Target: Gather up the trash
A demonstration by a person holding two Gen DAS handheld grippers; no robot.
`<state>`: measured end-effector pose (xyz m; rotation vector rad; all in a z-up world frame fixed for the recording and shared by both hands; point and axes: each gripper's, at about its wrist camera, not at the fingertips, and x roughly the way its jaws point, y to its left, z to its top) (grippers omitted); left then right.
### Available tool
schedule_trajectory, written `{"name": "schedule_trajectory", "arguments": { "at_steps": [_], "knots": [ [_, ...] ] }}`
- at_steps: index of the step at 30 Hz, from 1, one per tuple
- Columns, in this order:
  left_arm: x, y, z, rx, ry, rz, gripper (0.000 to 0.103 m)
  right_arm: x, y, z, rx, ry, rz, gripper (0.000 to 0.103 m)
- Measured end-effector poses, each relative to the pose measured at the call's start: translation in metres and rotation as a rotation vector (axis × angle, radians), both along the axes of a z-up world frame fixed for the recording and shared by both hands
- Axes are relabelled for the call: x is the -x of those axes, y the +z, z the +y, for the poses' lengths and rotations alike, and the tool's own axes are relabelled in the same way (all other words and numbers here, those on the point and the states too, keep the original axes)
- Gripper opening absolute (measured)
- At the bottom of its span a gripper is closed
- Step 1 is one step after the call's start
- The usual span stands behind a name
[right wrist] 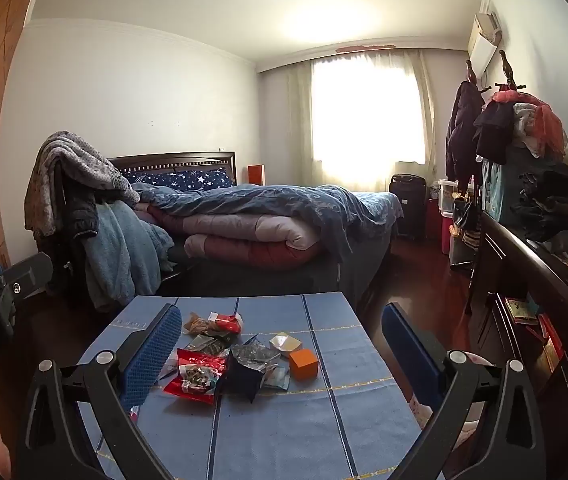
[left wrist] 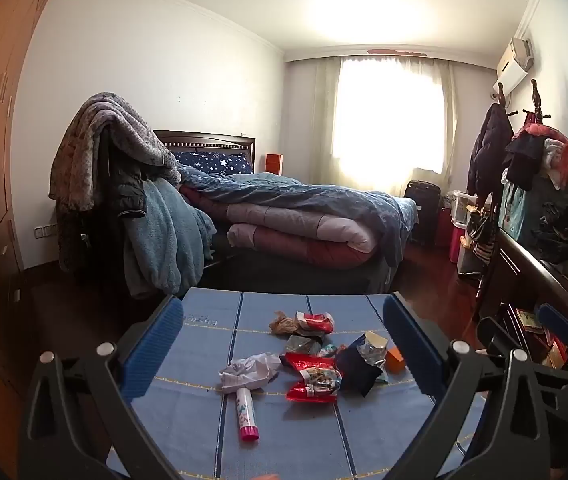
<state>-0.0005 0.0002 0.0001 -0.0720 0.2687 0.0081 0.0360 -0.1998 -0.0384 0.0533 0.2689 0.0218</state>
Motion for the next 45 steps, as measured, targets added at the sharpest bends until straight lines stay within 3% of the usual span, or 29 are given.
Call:
{"name": "schedule_trajectory", "arguments": {
  "at_steps": [45],
  "knots": [
    [0.016,0.016,0.0,-0.008,-0.002,-0.024,0.1,0.022,0.032,-0.016,0.026,-0.041,-0.087,0.099]
  ]
}}
